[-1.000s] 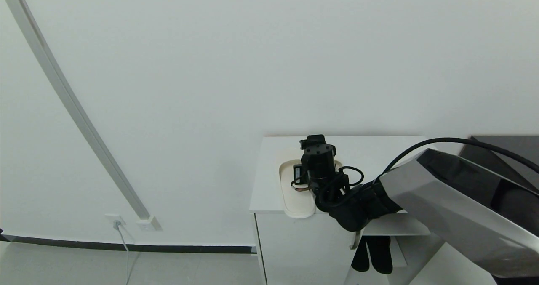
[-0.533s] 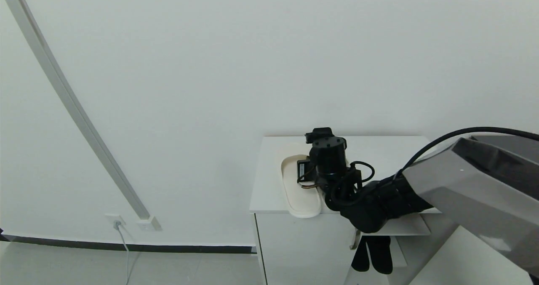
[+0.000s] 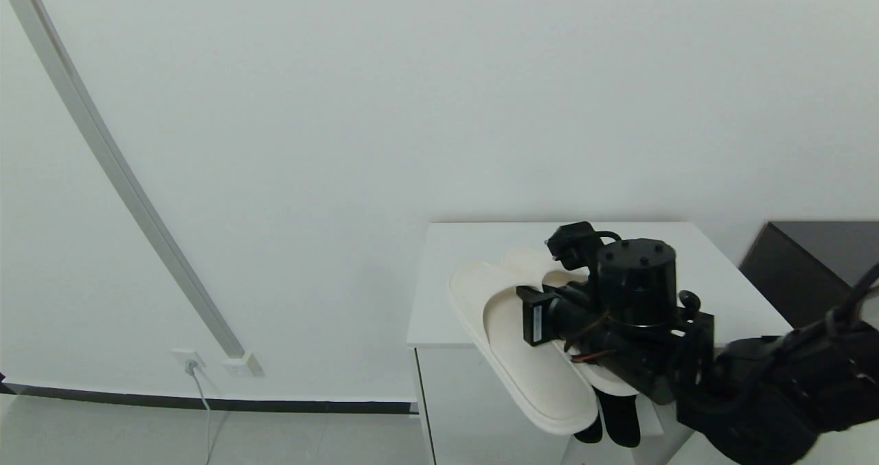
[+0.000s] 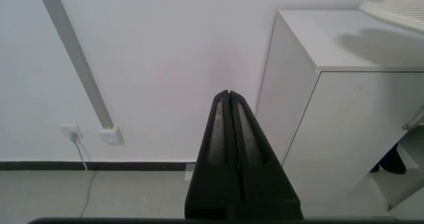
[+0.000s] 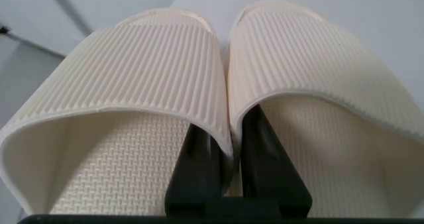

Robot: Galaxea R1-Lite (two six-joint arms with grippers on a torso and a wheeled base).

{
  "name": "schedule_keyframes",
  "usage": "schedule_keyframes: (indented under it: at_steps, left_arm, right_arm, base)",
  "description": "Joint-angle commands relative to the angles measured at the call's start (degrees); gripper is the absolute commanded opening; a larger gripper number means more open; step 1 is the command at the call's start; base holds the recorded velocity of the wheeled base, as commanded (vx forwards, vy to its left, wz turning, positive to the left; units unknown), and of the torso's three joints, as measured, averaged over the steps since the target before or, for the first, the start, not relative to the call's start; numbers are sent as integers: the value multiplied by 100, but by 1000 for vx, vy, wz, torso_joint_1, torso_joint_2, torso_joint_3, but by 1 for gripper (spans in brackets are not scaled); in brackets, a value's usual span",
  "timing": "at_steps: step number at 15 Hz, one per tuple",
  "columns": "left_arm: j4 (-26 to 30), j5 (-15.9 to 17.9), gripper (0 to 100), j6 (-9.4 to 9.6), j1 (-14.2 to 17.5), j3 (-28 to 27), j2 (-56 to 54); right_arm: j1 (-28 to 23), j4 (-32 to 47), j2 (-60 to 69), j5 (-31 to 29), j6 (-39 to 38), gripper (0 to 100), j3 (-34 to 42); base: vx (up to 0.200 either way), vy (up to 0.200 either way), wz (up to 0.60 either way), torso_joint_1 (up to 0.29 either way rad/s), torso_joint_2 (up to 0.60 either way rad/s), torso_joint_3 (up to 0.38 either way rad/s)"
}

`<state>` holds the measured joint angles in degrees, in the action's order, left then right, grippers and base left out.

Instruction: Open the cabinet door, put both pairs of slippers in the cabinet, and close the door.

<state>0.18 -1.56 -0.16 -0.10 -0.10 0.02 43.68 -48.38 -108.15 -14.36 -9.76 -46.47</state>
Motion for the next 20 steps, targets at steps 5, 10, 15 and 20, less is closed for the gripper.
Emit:
schedule_keyframes:
  at_steps: [5, 10, 15, 20]
  left_arm:
    - [-1, -2, 0, -2, 1, 1, -2]
    - [-1, 7, 0, -11, 1, 1, 6]
    - [-1, 7, 0, -11, 1, 1, 6]
    - [-1, 7, 0, -19, 1, 1, 6]
  right_arm:
    - [79, -48, 1042, 346, 1, 0, 964]
    - [158, -48, 989, 293, 1, 0, 964]
    - [158, -66, 963, 285, 1, 0, 964]
    - [158, -66, 919, 285, 1, 0, 956]
  base:
    - [0, 0, 0, 0, 0, 0]
    - [0, 0, 0, 0, 0, 0]
    - [0, 0, 0, 0, 0, 0]
    - [-160, 0, 0, 11, 5, 0]
